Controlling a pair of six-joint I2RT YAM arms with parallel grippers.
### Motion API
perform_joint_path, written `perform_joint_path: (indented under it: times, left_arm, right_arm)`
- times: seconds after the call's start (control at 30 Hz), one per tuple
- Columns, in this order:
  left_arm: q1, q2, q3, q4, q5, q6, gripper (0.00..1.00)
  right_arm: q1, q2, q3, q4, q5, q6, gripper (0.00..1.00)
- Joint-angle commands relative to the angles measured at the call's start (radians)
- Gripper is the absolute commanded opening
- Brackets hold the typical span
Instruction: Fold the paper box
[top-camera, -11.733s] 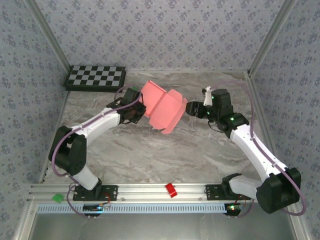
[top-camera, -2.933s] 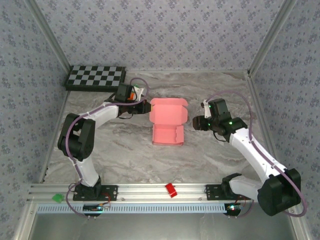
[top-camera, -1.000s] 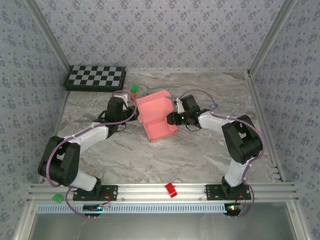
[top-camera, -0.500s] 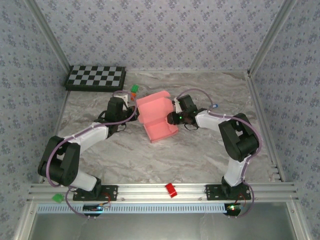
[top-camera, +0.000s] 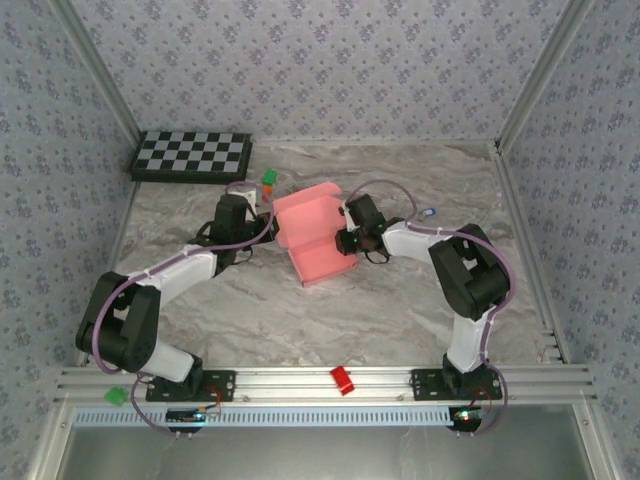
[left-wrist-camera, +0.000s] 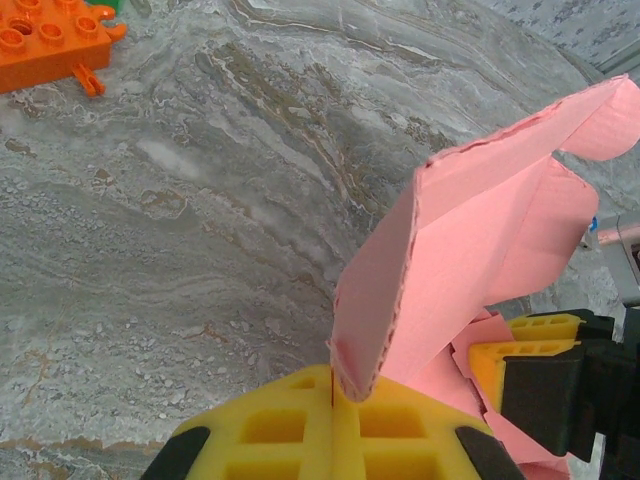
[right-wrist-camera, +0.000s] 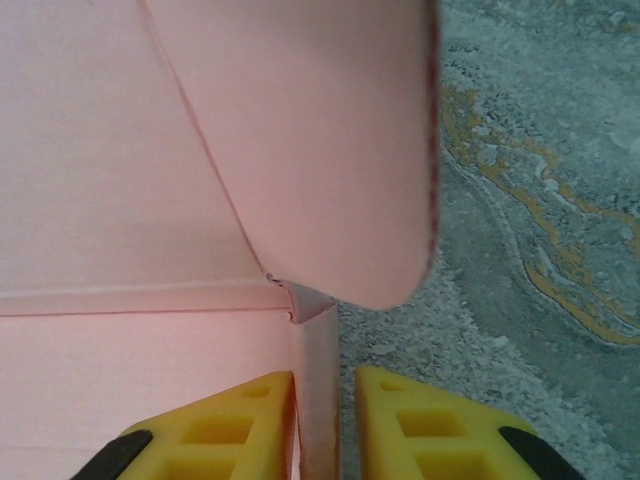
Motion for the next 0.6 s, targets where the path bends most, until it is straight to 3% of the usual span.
perform_joint_path:
  times: [0.0,0.57]
  left_arm:
    - [-0.005,-0.004,0.026,-0.007,0.012,0.007,0.0]
    - [-0.005,0.004,0.03,-0.007,0.016,0.01,0.0]
  right_arm:
    - [0.01,0.015,0.03,-0.051,0.066,-0.031,0.22]
    - [0.044,0.037,0.045,-0.103,0.18,-0.05,0.16]
